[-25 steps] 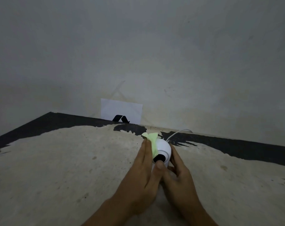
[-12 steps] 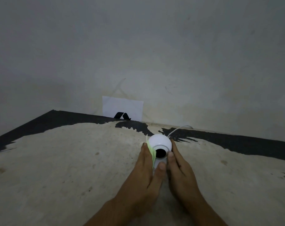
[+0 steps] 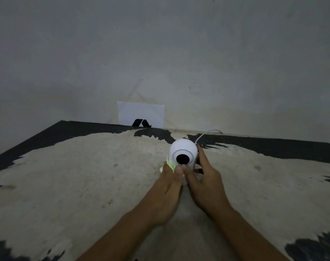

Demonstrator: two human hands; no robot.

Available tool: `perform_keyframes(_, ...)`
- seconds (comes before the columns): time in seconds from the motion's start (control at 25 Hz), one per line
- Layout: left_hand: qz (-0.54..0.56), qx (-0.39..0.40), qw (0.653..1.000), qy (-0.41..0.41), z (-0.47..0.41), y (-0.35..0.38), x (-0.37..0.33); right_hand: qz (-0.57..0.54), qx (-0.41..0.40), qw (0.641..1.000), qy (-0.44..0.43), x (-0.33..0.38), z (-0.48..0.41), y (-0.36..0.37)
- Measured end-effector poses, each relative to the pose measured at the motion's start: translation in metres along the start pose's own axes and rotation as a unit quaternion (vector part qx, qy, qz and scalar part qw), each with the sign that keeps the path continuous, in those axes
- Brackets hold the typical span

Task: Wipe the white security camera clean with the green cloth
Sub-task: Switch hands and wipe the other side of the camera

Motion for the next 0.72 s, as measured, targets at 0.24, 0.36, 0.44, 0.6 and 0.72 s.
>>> perform_keyframes(0.24, -0.037, 0.008, 0.999, 0.017, 0.005, -0.004, -0.007, 0.019, 0.005, 1.000, 0.008, -0.003, -0.001, 0.002)
perform_keyframes(0.36, -0.053, 0.019, 0.998, 0.012, 0.008, -0.001, -0.004, 0.020, 0.006, 1.000, 0.007, -0.002, 0.000, 0.001)
perform_keyframes(0.44, -0.055, 0.009, 0.998, 0.024, 0.008, -0.002, -0.011, 0.016, 0.004, 1.000, 0.011, -0.002, 0.000, 0.001)
perform_keyframes(0.6, -0.106, 0.018, 0.994, 0.020, 0.013, -0.002, -0.015, 0.010, 0.004, 1.000, 0.019, -0.005, 0.001, 0.002)
perform_keyframes(0.72, -0.187, 0.011, 0.980, 0.070, 0.010, -0.005, -0.026, 0.006, 0.012, 1.000, 0.022, -0.009, -0.001, 0.003)
Point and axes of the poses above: each hand's wrist, its own z-axis away from the middle knuckle, its own y-axis out of the palm, x = y × z, the point moved 7 cm from there along -z, towards the middle knuckle, and after that the axes turned 7 degrees about -z, right-handed, at the moved point
